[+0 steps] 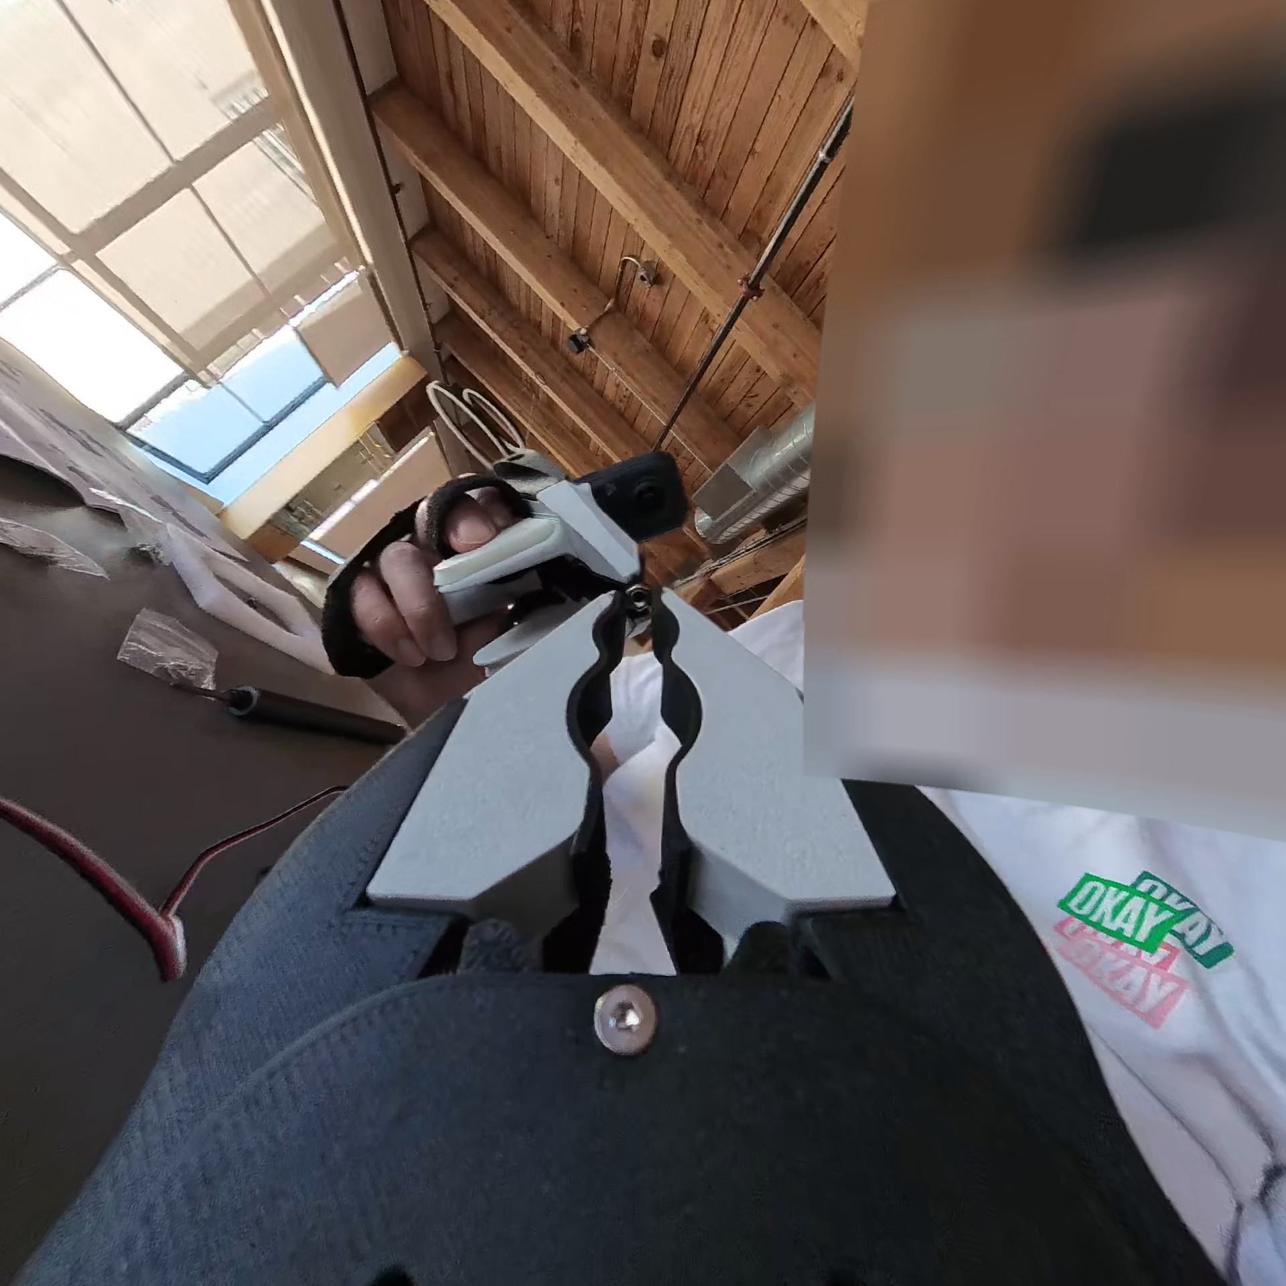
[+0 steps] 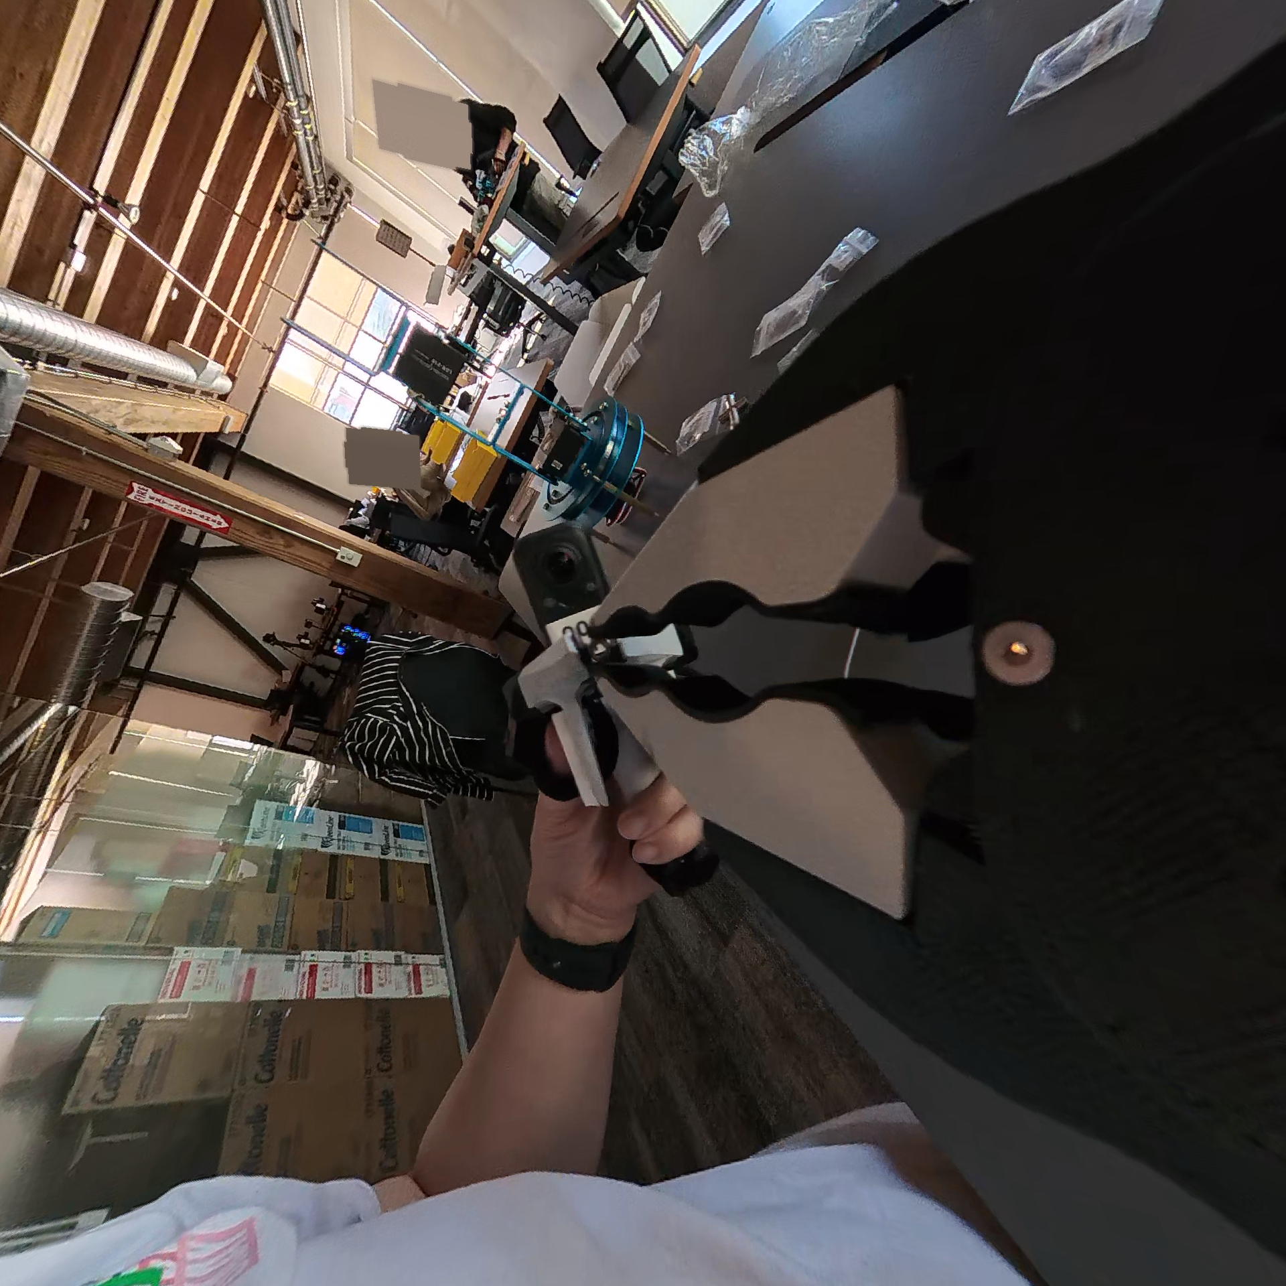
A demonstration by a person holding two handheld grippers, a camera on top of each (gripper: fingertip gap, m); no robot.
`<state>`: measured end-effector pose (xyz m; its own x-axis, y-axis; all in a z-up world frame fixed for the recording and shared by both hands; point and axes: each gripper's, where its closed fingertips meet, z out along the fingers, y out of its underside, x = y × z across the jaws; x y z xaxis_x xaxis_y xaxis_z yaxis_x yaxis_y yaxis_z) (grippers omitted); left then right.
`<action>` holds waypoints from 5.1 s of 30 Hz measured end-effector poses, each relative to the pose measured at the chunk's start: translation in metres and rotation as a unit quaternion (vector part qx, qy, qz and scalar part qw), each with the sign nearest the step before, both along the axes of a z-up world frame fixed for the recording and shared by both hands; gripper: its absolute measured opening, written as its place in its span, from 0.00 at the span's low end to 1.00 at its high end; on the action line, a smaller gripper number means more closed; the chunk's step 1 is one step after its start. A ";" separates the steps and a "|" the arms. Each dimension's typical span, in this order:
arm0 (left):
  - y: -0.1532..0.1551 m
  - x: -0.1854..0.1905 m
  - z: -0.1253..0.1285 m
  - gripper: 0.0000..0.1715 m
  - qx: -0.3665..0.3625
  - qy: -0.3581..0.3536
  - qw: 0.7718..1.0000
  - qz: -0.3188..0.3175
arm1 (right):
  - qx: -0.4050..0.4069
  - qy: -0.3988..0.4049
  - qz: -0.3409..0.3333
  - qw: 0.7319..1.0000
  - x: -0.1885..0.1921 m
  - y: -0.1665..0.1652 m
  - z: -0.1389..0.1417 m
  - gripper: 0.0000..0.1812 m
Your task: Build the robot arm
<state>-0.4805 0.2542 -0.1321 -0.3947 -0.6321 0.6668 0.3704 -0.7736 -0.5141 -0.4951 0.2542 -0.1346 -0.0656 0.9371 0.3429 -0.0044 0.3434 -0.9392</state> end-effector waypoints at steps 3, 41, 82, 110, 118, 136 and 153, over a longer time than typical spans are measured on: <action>0.006 0.000 -0.008 0.04 0.003 0.044 0.998 0.038 | 0.016 -0.027 -0.021 0.999 0.000 0.007 -0.008 0.04; 0.022 -0.013 -0.021 0.08 -0.001 0.122 0.985 0.120 | 0.153 -0.155 -0.201 0.955 -0.004 0.029 -0.020 0.04; 0.110 -0.032 -0.111 0.08 0.345 0.595 0.638 0.345 | 0.002 -0.251 -0.314 0.915 -0.015 0.107 -0.099 0.03; 0.109 -0.029 -0.104 0.07 0.366 0.599 0.620 0.351 | -0.001 -0.261 -0.307 0.915 -0.017 0.106 -0.102 0.03; 0.110 -0.026 -0.106 0.06 0.357 0.597 0.634 0.339 | 0.009 -0.267 -0.311 0.912 -0.016 0.108 -0.103 0.03; 0.109 -0.026 -0.105 0.06 0.306 0.567 0.697 0.314 | -0.004 -0.235 -0.302 0.924 -0.018 0.110 -0.106 0.03; 0.107 -0.028 -0.106 0.13 0.269 0.553 0.735 0.285 | -0.002 -0.180 -0.323 0.929 -0.017 0.114 -0.104 0.03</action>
